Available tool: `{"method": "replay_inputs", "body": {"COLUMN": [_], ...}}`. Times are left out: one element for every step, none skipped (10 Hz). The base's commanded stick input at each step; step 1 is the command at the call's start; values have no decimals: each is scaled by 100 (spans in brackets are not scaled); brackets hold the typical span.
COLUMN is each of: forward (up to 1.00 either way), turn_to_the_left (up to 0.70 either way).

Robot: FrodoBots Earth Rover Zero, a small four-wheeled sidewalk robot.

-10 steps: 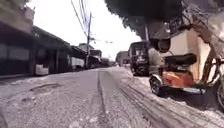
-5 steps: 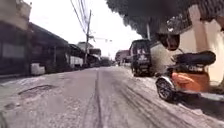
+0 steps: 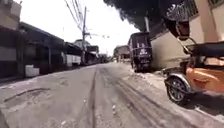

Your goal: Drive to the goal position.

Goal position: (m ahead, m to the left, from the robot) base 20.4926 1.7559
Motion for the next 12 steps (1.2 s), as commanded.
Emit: {"method": "replay_inputs", "body": {"forward": [70,70,70,70,70,70,70,70,70,70,70,70], "turn_to_the_left": [2,1,1,1,2,1,1,1,1,1,1,1]}}
